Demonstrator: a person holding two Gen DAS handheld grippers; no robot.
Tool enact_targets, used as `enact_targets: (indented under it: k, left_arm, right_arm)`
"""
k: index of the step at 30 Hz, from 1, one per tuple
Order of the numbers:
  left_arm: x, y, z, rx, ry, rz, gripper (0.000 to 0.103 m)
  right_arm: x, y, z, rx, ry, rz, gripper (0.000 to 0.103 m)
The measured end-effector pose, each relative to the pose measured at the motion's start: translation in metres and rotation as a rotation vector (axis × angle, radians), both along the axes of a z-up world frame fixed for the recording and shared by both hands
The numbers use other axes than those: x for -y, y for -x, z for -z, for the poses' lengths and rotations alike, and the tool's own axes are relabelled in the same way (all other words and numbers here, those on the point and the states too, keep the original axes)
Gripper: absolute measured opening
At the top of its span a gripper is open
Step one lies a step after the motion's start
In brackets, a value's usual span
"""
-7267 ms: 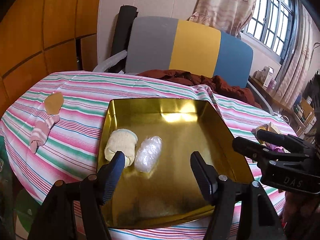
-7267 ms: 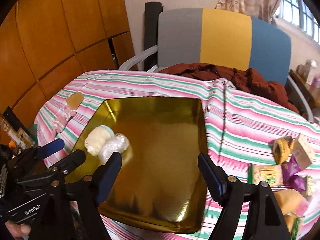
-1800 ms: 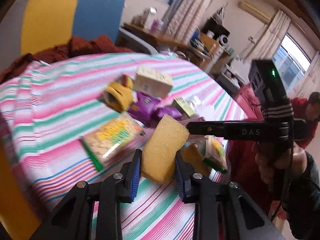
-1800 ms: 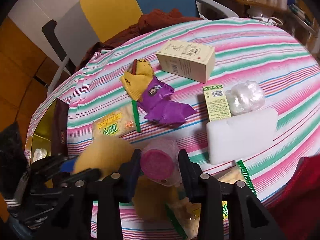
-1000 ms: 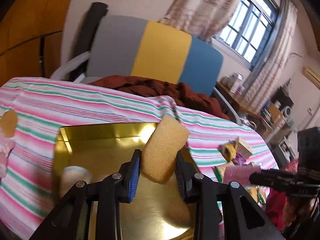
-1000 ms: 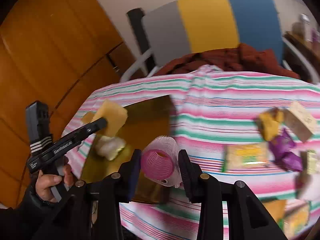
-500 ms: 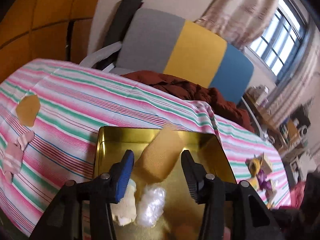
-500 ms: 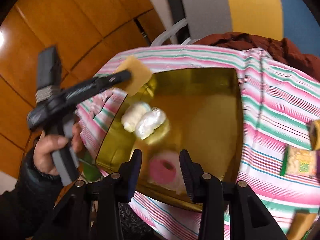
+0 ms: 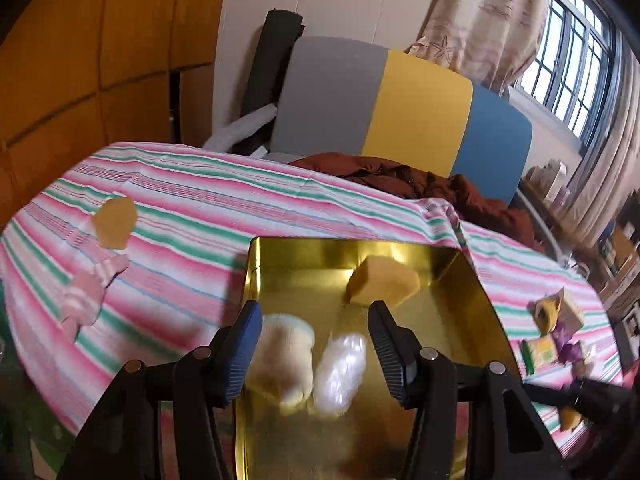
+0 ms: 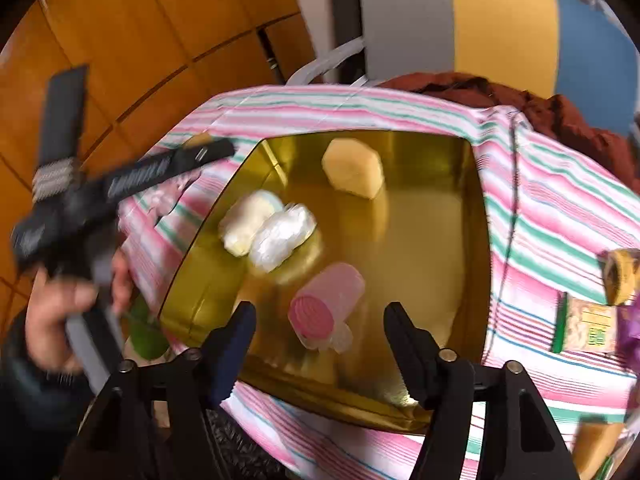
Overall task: Organize objects
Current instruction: 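Place sponge block and pink roller into the gold tray, opening both tools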
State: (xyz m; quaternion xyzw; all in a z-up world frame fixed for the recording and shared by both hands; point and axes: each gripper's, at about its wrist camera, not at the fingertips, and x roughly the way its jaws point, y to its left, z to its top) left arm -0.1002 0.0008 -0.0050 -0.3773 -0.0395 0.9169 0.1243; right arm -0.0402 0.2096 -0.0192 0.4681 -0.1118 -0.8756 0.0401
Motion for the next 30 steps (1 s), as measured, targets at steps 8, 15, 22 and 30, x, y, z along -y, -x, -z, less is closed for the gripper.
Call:
enact_targets:
  k: [8, 15, 22, 30]
  left_arm:
    - [-0.005, -0.037, -0.003, -0.027, 0.060, -0.026, 0.057]
    - [-0.008, -0.053, -0.001, -0.023, 0.091, -0.045, 0.057]
    - [-0.014, -0.065, 0.001, -0.013, 0.095, -0.032, 0.057]
    - [-0.032, -0.073, -0.001, -0.020, 0.104, 0.027, 0.057]
  right_arm:
    - [0.005, -0.009, -0.013, -0.079, -0.063, 0.041, 0.073]
    - [0.010, -0.021, -0.020, -0.138, -0.152, 0.085, 0.076]
    - [0.010, -0.033, -0.026, -0.175, -0.224, 0.126, 0.077]
    - [-0.003, -0.048, -0.030, -0.194, -0.222, 0.169, 0.079]
